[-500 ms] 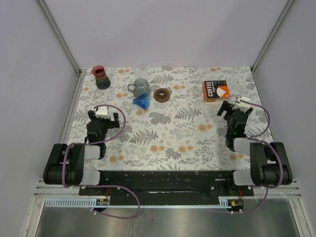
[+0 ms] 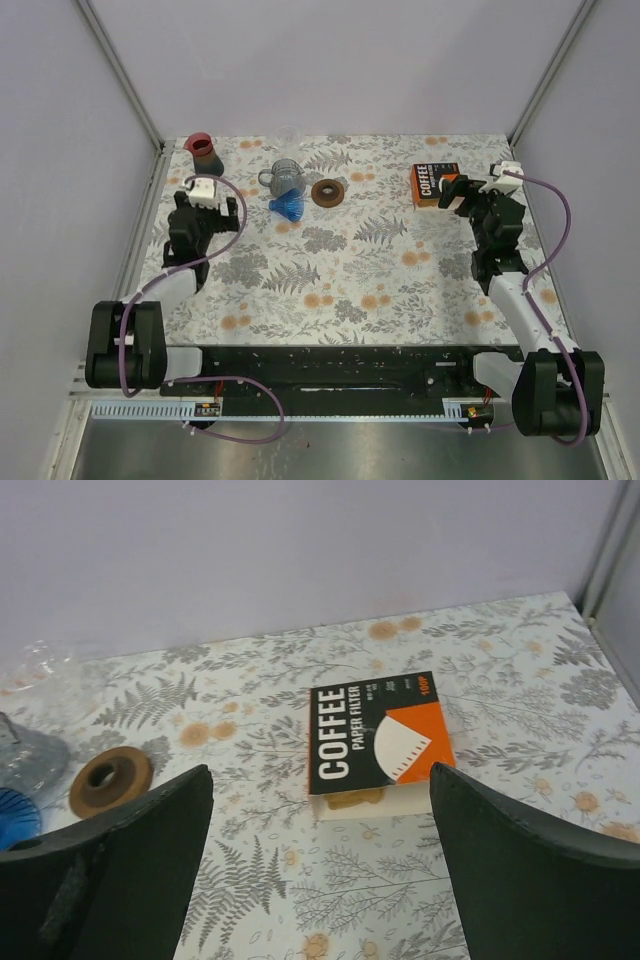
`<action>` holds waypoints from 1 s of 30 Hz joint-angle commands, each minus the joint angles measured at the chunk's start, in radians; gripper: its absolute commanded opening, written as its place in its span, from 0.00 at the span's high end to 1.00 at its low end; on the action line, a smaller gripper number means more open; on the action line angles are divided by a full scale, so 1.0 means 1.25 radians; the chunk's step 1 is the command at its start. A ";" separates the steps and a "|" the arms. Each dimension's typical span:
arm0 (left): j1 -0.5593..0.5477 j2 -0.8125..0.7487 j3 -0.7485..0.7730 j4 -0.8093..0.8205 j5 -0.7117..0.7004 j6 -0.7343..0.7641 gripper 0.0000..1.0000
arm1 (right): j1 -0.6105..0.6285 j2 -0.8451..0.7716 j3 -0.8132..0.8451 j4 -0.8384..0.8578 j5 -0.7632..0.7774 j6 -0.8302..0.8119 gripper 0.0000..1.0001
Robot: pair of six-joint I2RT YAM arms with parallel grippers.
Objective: Place the coffee filter in the dripper
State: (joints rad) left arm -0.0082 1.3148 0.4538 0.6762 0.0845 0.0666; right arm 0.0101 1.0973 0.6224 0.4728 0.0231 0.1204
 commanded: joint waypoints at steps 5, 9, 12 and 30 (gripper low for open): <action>0.004 -0.021 0.381 -0.468 -0.034 0.051 0.03 | -0.002 -0.042 0.105 -0.199 -0.139 0.057 0.04; 0.004 0.045 0.584 -0.635 0.003 0.073 0.07 | -0.002 -0.051 0.133 -0.252 -0.166 0.066 0.04; 0.002 0.109 0.720 -0.705 0.029 0.072 0.12 | -0.003 -0.057 0.126 -0.256 -0.178 0.071 0.04; -0.154 0.656 1.291 -0.979 -0.027 0.071 0.24 | -0.002 -0.009 0.128 -0.270 -0.194 0.069 0.04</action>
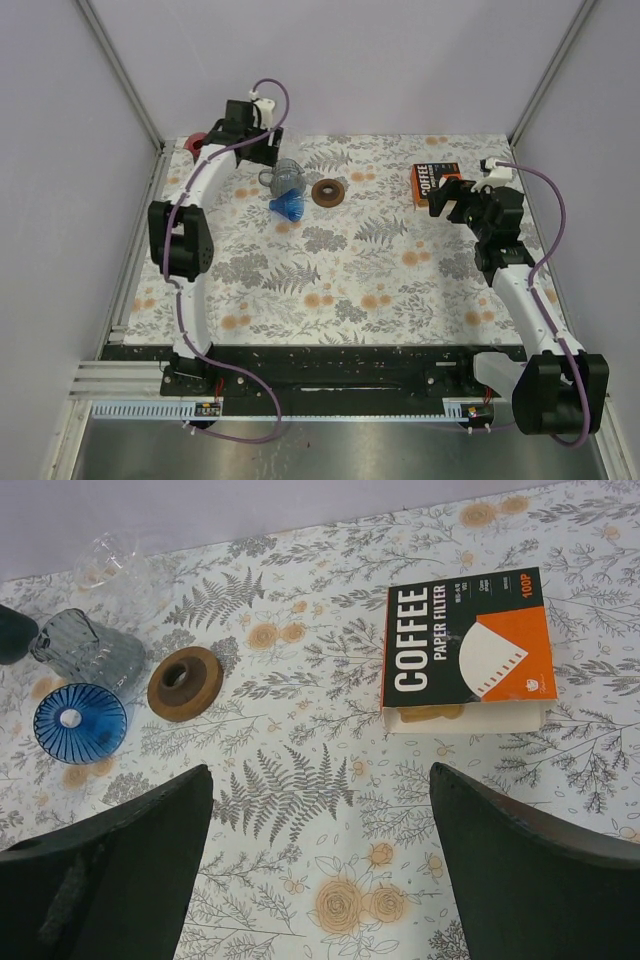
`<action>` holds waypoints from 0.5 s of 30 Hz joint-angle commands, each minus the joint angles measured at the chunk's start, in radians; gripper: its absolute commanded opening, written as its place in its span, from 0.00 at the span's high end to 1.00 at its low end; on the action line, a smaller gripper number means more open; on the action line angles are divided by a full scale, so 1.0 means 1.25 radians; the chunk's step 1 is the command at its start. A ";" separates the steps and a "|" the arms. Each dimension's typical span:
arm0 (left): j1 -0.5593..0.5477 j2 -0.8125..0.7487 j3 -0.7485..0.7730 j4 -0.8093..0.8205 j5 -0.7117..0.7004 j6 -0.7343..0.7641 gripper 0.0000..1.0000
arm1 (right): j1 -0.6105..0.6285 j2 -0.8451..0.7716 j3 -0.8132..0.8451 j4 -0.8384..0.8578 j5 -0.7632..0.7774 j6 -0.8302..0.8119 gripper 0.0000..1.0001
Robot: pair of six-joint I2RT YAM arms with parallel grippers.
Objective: Place the coffee filter in the dripper
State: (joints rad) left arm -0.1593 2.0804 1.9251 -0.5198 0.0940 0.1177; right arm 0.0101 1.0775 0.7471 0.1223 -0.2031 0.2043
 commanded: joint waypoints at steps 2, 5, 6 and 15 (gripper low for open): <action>-0.048 0.085 0.153 -0.021 -0.057 0.058 0.24 | -0.002 0.012 0.024 0.013 -0.015 0.001 0.04; -0.058 0.146 0.199 -0.024 -0.072 0.085 0.24 | -0.002 0.015 0.023 0.014 -0.015 0.000 0.04; -0.057 0.158 0.211 -0.026 -0.092 0.091 0.24 | -0.003 0.015 0.021 0.015 -0.015 0.000 0.04; -0.058 0.217 0.226 -0.030 -0.111 0.124 0.31 | -0.003 0.027 0.018 0.021 -0.024 0.000 0.04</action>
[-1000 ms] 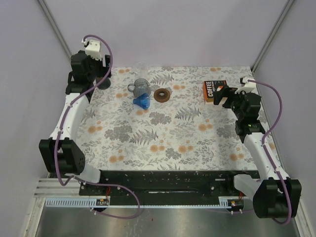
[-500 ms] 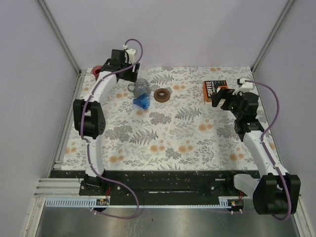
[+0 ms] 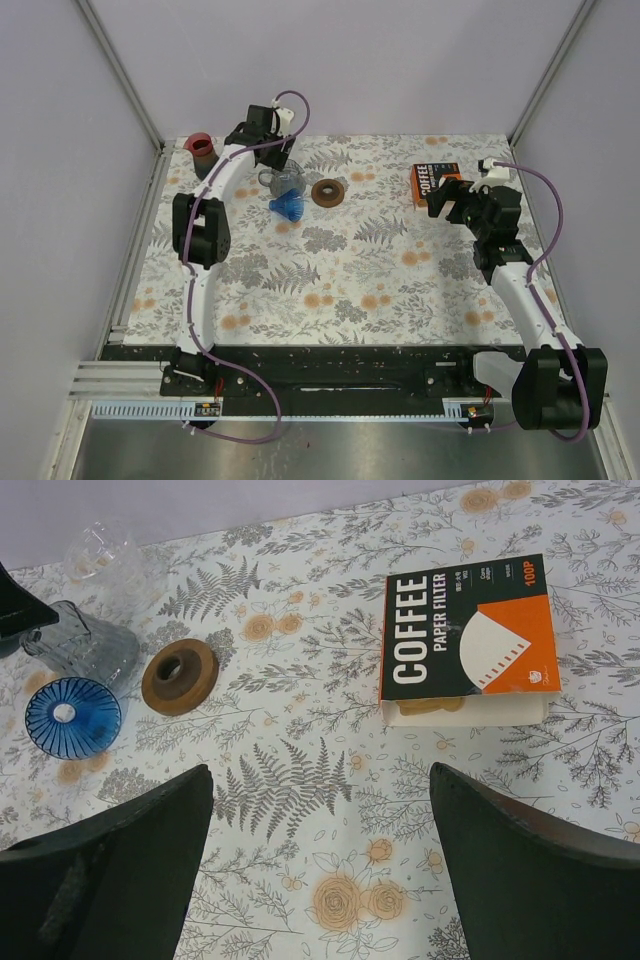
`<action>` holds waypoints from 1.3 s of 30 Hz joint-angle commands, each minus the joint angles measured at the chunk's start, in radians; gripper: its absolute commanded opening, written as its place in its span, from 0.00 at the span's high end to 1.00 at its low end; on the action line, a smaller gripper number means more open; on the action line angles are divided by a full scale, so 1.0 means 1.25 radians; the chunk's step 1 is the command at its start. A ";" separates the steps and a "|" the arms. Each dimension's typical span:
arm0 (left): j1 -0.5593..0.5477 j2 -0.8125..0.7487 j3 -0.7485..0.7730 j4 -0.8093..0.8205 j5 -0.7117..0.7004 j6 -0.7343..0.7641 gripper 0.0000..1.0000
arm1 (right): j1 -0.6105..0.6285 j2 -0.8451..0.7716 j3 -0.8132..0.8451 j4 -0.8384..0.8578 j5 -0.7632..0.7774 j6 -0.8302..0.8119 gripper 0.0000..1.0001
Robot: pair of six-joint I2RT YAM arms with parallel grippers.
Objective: Place the coffee filter in the dripper
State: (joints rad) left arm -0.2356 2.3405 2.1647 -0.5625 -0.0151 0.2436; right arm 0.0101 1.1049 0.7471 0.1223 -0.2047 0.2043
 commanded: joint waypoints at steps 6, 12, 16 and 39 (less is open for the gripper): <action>0.002 0.030 0.035 0.001 -0.008 0.021 0.48 | -0.002 0.000 0.013 0.024 -0.023 0.001 0.03; 0.002 0.031 0.016 0.002 0.003 0.008 0.63 | -0.002 -0.004 0.007 0.026 -0.022 0.002 0.03; 0.002 0.028 0.001 0.002 0.002 0.003 0.71 | -0.002 -0.003 0.007 0.027 -0.023 0.003 0.03; 0.049 -0.179 -0.014 -0.003 0.008 -0.132 1.00 | -0.003 -0.010 0.012 0.016 -0.033 0.007 0.03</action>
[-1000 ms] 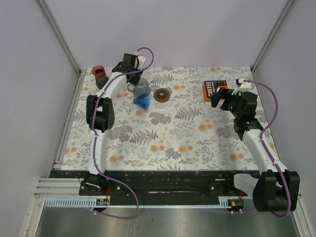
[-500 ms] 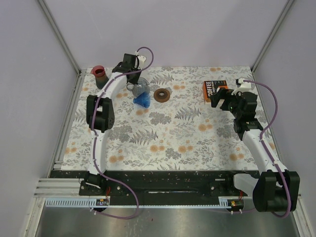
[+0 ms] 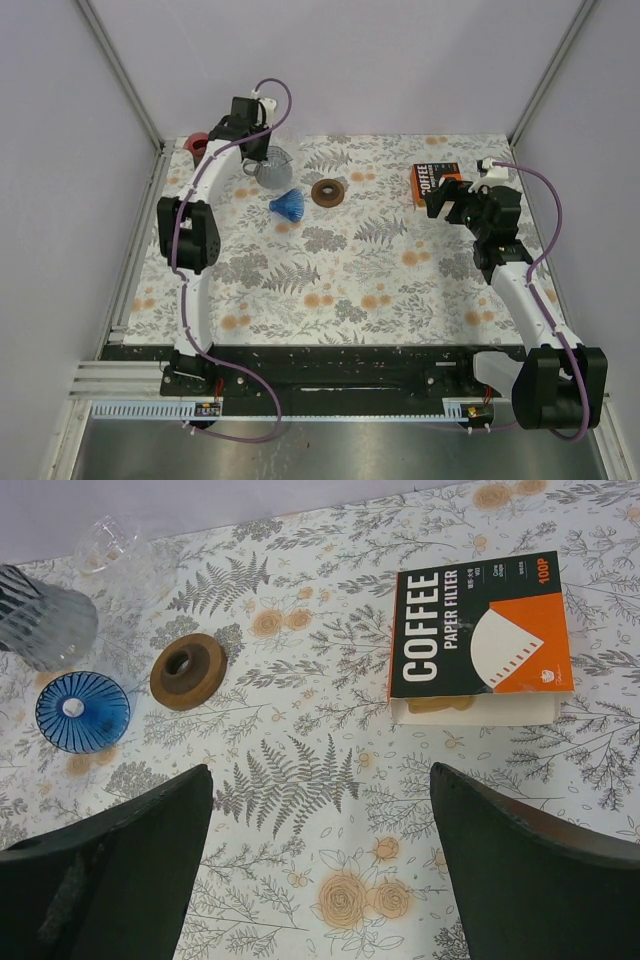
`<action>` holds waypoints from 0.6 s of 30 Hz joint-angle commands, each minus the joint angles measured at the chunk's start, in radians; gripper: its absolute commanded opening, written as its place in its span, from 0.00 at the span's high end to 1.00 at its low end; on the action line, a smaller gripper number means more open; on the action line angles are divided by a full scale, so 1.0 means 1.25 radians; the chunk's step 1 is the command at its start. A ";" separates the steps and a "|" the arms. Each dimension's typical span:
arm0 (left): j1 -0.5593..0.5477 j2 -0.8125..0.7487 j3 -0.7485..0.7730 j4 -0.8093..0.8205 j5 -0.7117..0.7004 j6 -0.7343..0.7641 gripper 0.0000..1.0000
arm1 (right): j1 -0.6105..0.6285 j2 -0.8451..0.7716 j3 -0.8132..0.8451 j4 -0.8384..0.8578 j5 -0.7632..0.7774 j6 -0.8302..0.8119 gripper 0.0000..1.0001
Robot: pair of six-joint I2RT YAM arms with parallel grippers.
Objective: Place the coffee filter in the dripper
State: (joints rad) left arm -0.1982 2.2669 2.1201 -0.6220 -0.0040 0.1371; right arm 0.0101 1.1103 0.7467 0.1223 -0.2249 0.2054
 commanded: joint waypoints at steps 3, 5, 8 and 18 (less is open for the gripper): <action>0.035 -0.138 0.026 0.025 0.000 -0.092 1.00 | -0.002 -0.022 0.013 0.014 -0.018 0.006 0.03; 0.037 -0.167 0.023 -0.010 0.042 -0.133 1.00 | -0.002 -0.023 0.013 0.014 -0.018 0.006 0.03; 0.029 -0.261 -0.056 -0.044 0.157 -0.225 1.00 | -0.002 -0.022 0.013 0.016 -0.018 0.009 0.03; -0.207 -0.457 -0.377 -0.029 0.088 -0.364 1.00 | -0.002 -0.013 0.021 0.010 -0.026 0.017 0.03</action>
State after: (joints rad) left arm -0.3569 1.7485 1.7245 -0.6971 0.1120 -0.1986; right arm 0.0101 1.1065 0.7467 0.1219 -0.2310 0.2157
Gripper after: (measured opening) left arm 0.060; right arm 0.971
